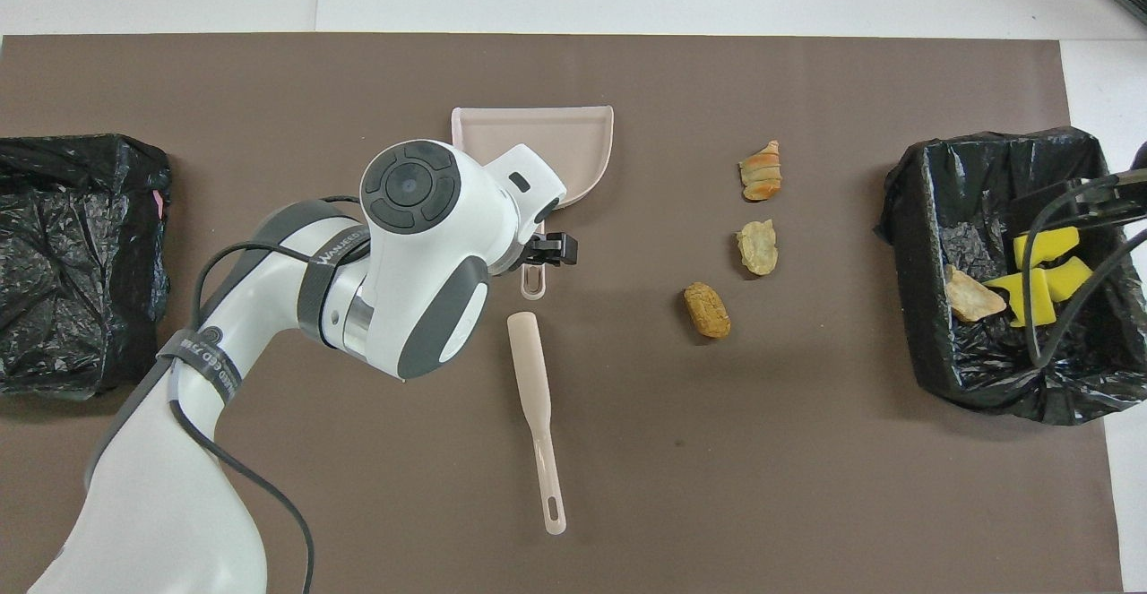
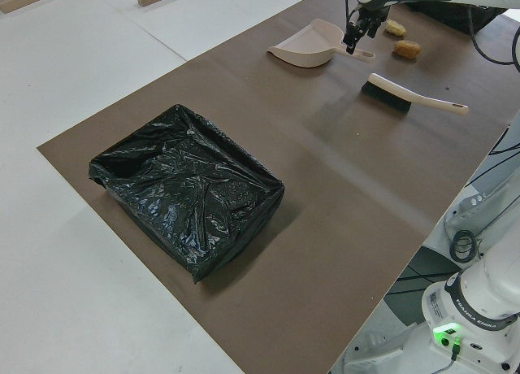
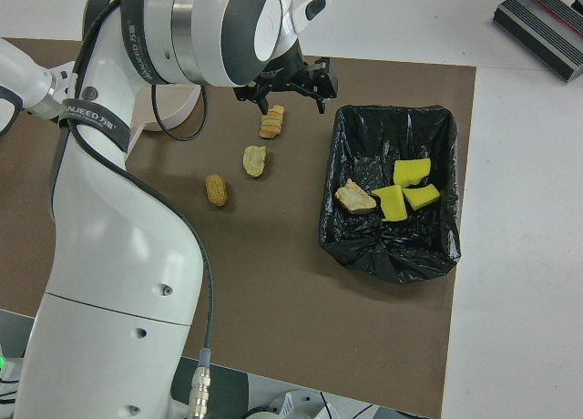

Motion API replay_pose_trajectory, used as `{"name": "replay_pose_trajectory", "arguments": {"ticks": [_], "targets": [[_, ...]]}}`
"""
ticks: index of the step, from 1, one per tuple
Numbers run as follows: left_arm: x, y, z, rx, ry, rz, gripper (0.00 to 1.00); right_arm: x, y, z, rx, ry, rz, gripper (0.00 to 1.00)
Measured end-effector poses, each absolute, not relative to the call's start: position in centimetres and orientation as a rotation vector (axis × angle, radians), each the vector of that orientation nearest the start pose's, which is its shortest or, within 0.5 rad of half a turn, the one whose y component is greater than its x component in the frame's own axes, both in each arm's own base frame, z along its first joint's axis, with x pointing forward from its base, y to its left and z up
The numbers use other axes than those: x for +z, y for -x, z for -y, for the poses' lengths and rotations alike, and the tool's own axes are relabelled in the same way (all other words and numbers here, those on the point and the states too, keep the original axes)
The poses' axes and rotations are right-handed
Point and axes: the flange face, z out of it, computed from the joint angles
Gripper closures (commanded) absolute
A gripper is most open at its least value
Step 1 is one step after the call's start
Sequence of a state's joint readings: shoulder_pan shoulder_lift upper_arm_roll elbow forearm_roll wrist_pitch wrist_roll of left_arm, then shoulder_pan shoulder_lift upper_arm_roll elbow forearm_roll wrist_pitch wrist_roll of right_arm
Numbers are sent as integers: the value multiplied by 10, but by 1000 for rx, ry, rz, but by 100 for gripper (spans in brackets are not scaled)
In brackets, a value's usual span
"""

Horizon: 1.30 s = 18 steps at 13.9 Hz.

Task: Sweep and dump trash in bin
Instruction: 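Withdraw the right gripper while the left gripper reaches toward the dustpan handle, then grasp the pink dustpan handle with the left gripper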

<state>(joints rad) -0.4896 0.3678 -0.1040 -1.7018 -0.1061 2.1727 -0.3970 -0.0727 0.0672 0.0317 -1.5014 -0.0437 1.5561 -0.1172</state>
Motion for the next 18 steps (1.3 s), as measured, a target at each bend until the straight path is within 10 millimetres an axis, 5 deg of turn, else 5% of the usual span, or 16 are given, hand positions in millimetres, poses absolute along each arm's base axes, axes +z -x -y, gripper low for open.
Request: {"name": "replay_pose_trajectory", "arguments": {"ticks": [4, 7, 10, 11, 12, 18], "targets": [[349, -536, 411, -14, 3291, -246, 0, 616, -570, 36, 29, 3180, 77, 0], [351, -542, 408, -29, 3292, -229, 0, 615, -568, 59, 32, 3180, 14, 0], [354, -552, 396, -45, 3293, -189, 36, 615, -568, 58, 36, 3178, 16, 0], [355, -558, 390, -51, 3297, -169, 76, 614, -567, 55, 39, 3178, 22, 0], [359, -562, 386, -57, 3305, -150, 100, 614, -567, 53, 45, 3177, 28, 0], [364, -568, 382, -67, 3317, -129, 100, 615, -566, 47, 48, 3176, 44, 0]]}}
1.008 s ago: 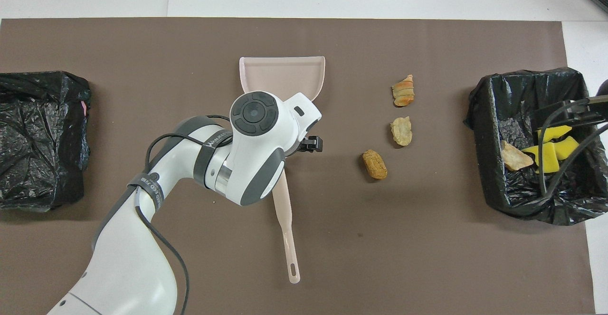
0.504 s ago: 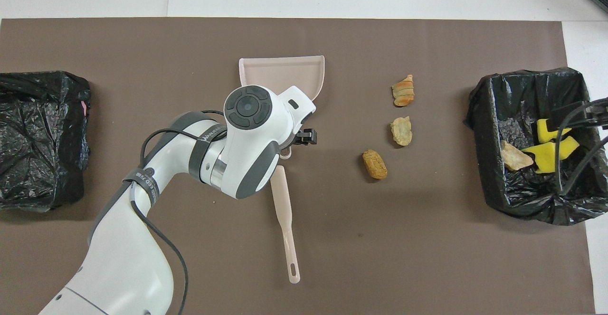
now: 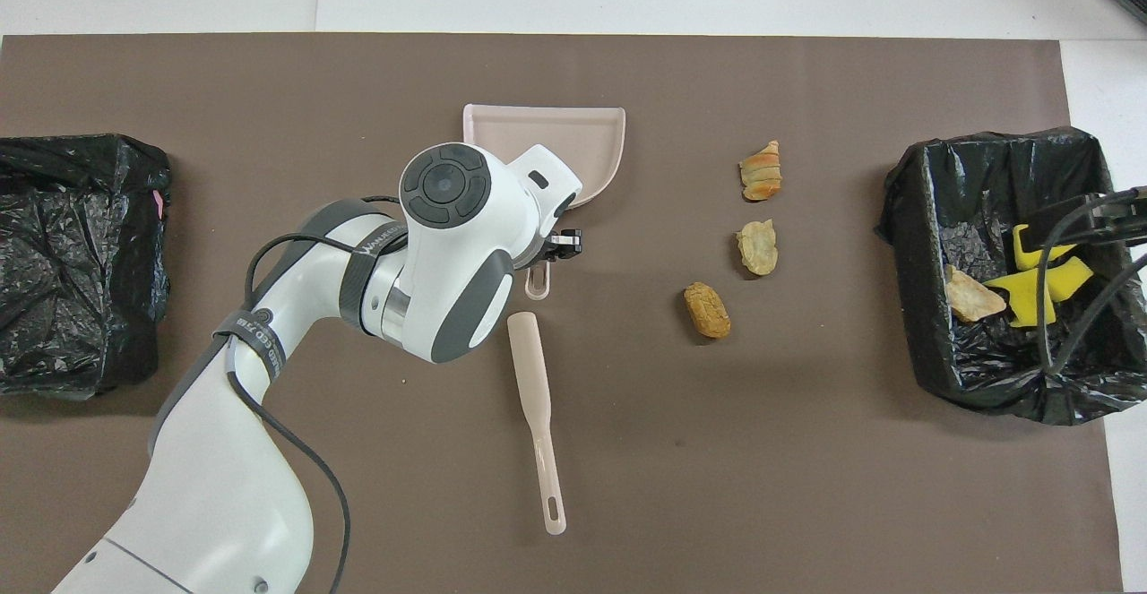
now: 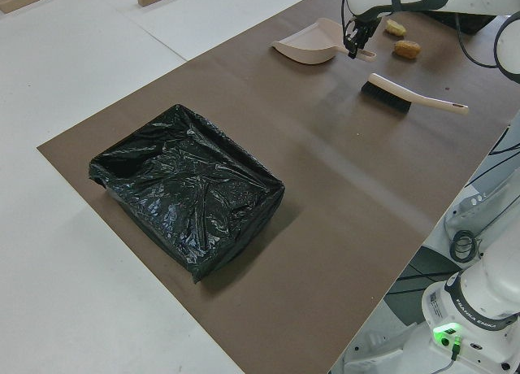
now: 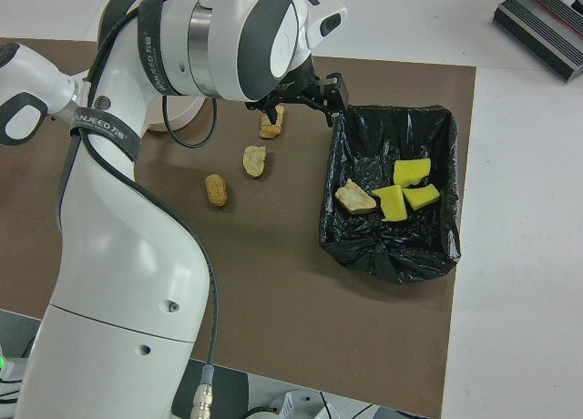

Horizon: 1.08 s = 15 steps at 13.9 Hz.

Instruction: Sweep and dump trash in bin

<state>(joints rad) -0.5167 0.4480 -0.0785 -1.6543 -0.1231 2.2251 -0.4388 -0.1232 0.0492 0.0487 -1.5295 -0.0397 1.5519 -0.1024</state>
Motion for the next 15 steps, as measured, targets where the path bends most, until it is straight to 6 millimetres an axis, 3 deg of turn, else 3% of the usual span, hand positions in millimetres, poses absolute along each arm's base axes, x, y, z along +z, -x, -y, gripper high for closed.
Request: {"name": "replay_pose_trajectory", "arguments": {"ticks": [2, 4, 6, 9, 12, 15], "targets": [[366, -573, 376, -71, 3315, -157, 100, 614, -566, 47, 50, 3176, 44, 0], [374, -578, 363, -41, 3287, -334, 100, 614, -565, 46, 53, 3175, 46, 0], [401, -583, 335, 14, 3234, -574, 100, 614, -565, 44, 54, 3174, 51, 0], [445, -589, 282, 44, 3179, -778, 100, 614, -566, 34, 55, 3171, 79, 0], [469, -592, 226, 103, 3107, -1019, 100, 610, -565, -8, 71, 3163, 198, 0], [479, -596, 153, 144, 3028, -1270, 100, 593, -555, -71, 129, 3147, 308, 0]]}}
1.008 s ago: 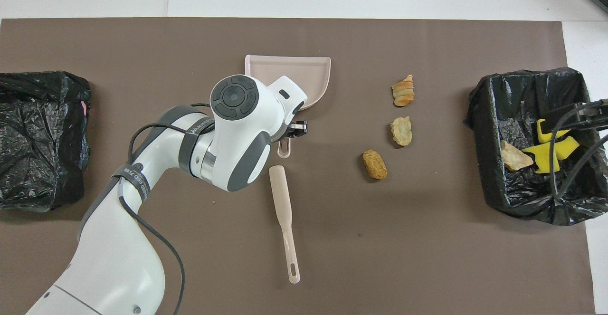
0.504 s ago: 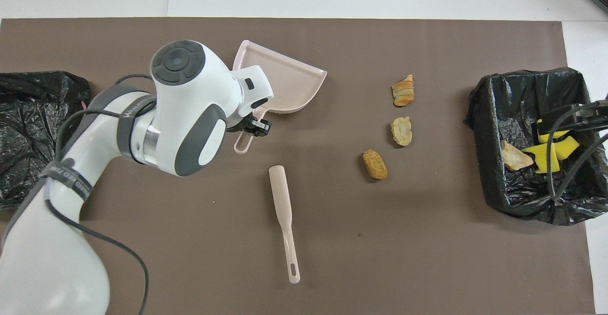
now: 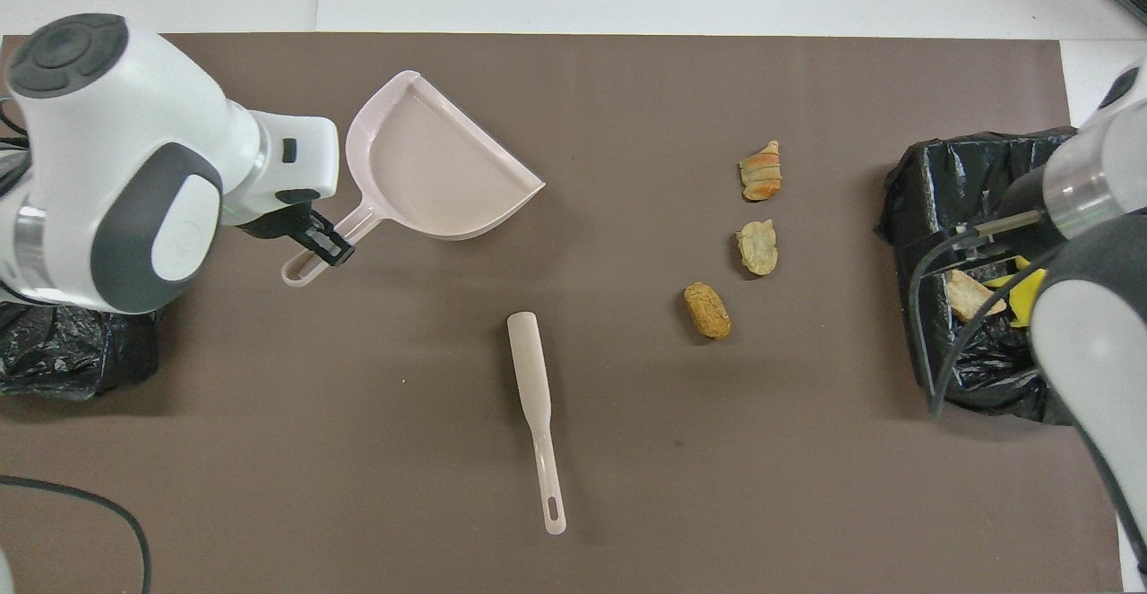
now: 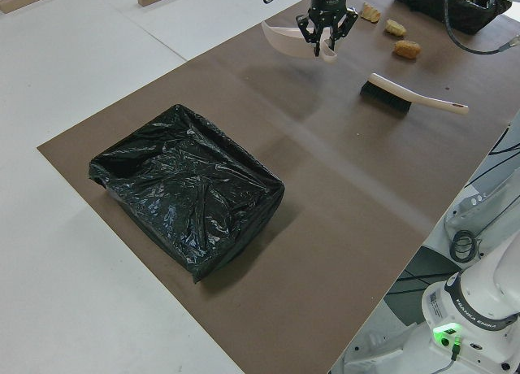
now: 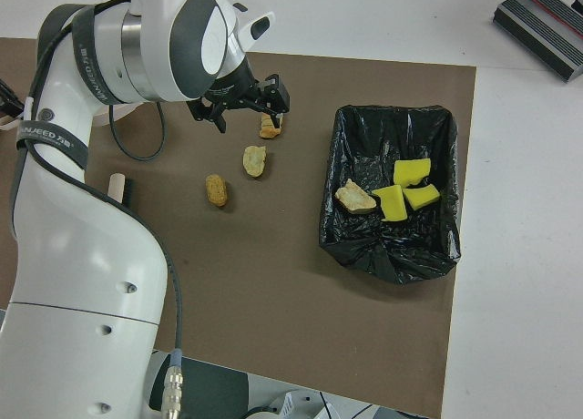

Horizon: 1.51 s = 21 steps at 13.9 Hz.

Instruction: Sweep and dump trash in bin

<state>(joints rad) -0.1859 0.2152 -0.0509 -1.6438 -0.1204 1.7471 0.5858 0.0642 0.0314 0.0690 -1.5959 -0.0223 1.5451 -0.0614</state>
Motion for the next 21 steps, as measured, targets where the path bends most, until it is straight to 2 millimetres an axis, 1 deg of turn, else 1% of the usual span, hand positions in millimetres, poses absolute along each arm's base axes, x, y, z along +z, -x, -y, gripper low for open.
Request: {"name": "replay_pose_trajectory", "arguments": {"ticks": [2, 4, 5, 7, 8, 10, 11, 13, 14, 16, 19, 21], "targets": [[482, -593, 113, 194, 2956, -1431, 100, 582, -544, -119, 166, 3110, 245, 0], [479, -591, 90, 217, 2864, -1592, 100, 569, -535, -166, 155, 3080, 225, 0], [477, -590, 84, 229, 2805, -1678, 100, 559, -528, -191, 148, 3081, 199, 0], [471, -585, 78, 254, 2676, -1862, 100, 537, -509, -243, 144, 3090, 160, 0], [468, -581, 75, 269, 2635, -1912, 100, 524, -497, -269, 132, 3091, 154, 0], [464, -574, 69, 287, 2588, -1966, 100, 493, -472, -311, 113, 3094, 127, 0], [462, -570, 64, 288, 2560, -1993, 100, 478, -459, -327, 110, 3096, 121, 0], [456, -564, 49, 271, 2515, -2038, 100, 455, -435, -352, 129, 3108, 118, 0], [454, -560, 43, 275, 2503, -2047, 100, 446, -423, -364, 138, 3114, 113, 4], [450, -553, 39, 287, 2482, -2071, 100, 427, -400, -386, 155, 3124, 151, 15], [447, -548, 40, 285, 2471, -2080, 100, 399, -379, -397, 172, 3133, 210, 27], [447, -547, 37, 285, 2475, -2075, 100, 379, -369, -409, 171, 3131, 253, 28]]}}
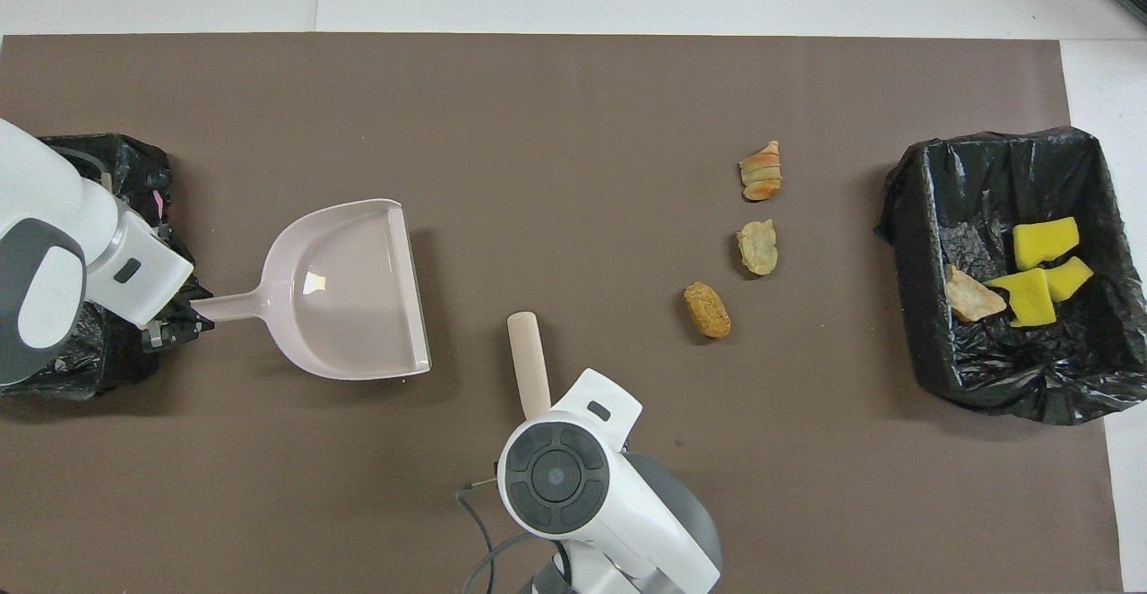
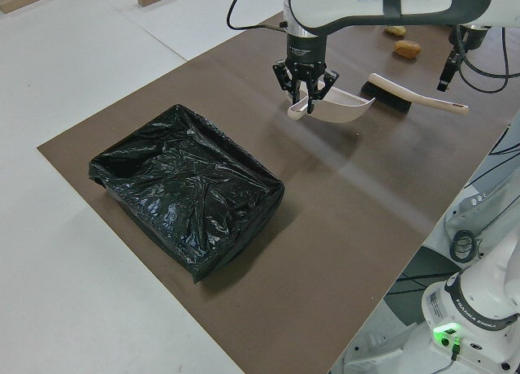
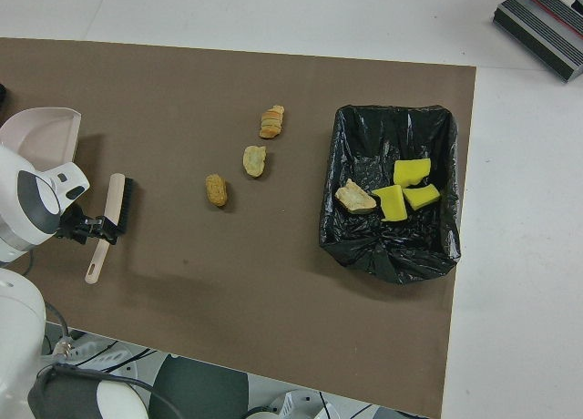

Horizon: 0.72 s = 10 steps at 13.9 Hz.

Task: Sweep and dump trash in bin
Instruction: 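Bring the dustpan back to center while the right gripper grasps the brush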

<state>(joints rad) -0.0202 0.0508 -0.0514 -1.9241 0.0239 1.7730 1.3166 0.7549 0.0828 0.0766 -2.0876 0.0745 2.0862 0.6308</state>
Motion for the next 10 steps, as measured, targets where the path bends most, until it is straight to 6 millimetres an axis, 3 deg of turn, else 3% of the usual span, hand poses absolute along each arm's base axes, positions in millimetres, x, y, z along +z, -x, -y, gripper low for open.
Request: {"name": "replay_pose_trajectory", "arguments": {"ticks": [3, 5, 9, 10], "targets": [[445, -545, 32, 289, 2484, -2067, 100, 346, -357, -428, 184, 3134, 311, 31], [445, -544, 28, 286, 2491, -2058, 100, 335, -357, -428, 208, 3146, 315, 39], [447, -547, 28, 237, 2477, -2047, 100, 334, -355, -431, 209, 3145, 324, 45], [447, -548, 28, 233, 2476, -2047, 100, 335, -355, -432, 207, 3144, 326, 56]]}}
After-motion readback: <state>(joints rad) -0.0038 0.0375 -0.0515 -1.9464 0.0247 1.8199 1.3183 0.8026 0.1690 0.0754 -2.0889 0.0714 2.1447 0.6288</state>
